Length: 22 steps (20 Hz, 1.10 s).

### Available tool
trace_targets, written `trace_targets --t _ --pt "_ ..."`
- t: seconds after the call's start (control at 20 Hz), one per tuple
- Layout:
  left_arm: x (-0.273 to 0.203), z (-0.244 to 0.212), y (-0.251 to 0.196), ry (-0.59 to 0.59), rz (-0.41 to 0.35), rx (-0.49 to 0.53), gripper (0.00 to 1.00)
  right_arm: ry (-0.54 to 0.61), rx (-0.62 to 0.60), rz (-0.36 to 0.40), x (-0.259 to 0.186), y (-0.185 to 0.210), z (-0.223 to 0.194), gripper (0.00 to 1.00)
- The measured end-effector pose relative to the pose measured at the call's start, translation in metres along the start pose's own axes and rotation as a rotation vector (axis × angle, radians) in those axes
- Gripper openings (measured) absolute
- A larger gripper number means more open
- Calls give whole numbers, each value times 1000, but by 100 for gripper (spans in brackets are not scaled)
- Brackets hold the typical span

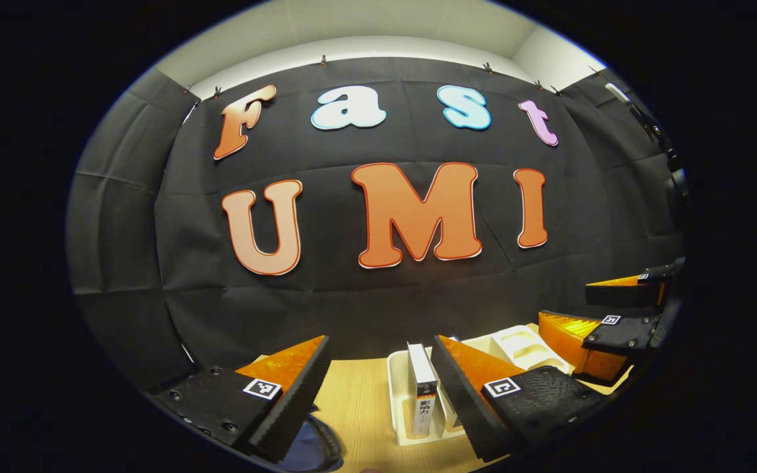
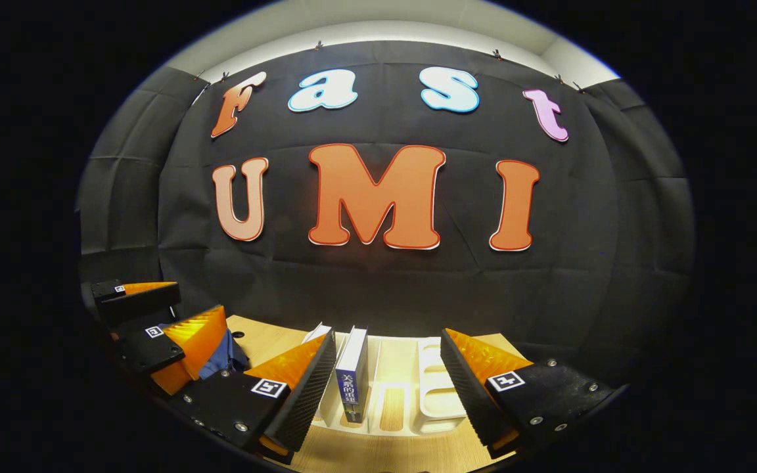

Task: Open the schoolbag, grab two books from the bookshelf and put them into the schoolbag.

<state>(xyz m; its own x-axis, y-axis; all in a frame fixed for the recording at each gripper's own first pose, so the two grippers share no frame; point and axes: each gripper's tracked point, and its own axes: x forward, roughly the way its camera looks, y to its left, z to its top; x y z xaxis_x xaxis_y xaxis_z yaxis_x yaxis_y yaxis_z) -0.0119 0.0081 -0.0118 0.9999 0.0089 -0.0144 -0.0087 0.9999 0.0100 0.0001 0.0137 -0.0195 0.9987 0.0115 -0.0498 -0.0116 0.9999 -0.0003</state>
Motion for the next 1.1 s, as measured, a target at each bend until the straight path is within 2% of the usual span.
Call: trace_targets --t 0.05,0.1,0.2,0.5,0.65,0.7,0.8,0.9,0.95,1.1 --pt "-1 0 1 0 2 -1 95 2 0 0 0 0 -1 95" --pt "-1 1 1 -1 1 -1 99 2 -1 -1 -1 -1 -1 95" --pt "-1 -1 0 0 2 -1 96 3 -3 -1 0 0 -2 95" --pt "0 -1 4 4 7 -5 95 9 -7 -1 1 0 -4 95" --pt "1 -9 12 21 20 -10 96 14 -9 0 2 1 -5 95" --pt "1 -10 16 26 25 -7 99 17 -9 4 3 3 -6 95" --pt "2 -23 26 58 32 1 96 22 -12 12 4 6 -8 95" --pt "-1 -41 39 96 45 9 100 32 -18 22 7 11 -12 95" --pt "-1 -51 43 120 45 20 96 38 -19 29 6 13 -14 95" --pt "-7 -83 57 190 39 73 96 57 -23 45 8 21 -22 95"
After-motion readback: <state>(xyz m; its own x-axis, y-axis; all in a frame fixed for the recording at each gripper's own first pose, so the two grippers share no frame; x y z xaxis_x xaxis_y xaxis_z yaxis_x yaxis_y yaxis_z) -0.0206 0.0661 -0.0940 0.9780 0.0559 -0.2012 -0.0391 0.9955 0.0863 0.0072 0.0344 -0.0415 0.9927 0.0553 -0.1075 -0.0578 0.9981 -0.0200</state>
